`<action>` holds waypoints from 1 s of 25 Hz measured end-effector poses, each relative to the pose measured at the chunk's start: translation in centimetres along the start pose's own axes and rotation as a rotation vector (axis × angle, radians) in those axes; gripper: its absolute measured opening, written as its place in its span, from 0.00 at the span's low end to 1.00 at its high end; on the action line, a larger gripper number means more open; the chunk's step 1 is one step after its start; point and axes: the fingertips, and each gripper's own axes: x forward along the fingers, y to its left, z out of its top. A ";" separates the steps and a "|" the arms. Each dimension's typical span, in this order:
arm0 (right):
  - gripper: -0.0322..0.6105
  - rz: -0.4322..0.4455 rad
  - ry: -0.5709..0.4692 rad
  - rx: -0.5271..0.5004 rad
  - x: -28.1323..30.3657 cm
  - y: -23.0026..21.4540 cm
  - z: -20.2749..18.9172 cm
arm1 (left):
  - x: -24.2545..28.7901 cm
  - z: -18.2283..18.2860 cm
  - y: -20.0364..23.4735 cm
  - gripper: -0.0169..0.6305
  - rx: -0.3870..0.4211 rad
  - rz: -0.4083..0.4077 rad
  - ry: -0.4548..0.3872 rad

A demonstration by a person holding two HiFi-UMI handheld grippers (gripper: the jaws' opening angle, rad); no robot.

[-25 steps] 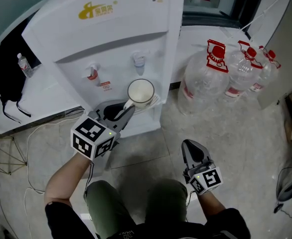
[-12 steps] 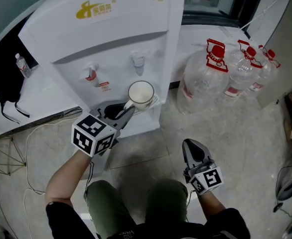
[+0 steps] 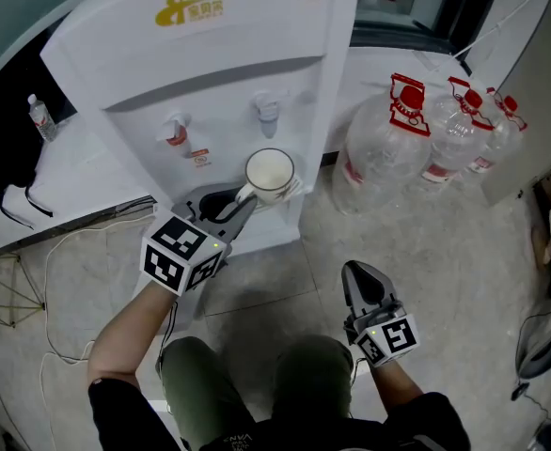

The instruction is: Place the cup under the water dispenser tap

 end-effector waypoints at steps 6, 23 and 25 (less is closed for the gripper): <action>0.12 0.009 0.001 0.008 0.4 0.2 -0.3 | -0.1 0.1 0.4 0.18 0.001 0.029 -0.034; 0.12 0.024 -0.042 0.034 2.5 0.5 0.1 | -4.8 3.2 -0.7 0.33 0.116 0.236 -0.385; 0.12 0.035 -0.051 0.032 3.0 0.8 0.7 | -5.5 2.6 -0.9 0.33 0.113 0.264 -0.390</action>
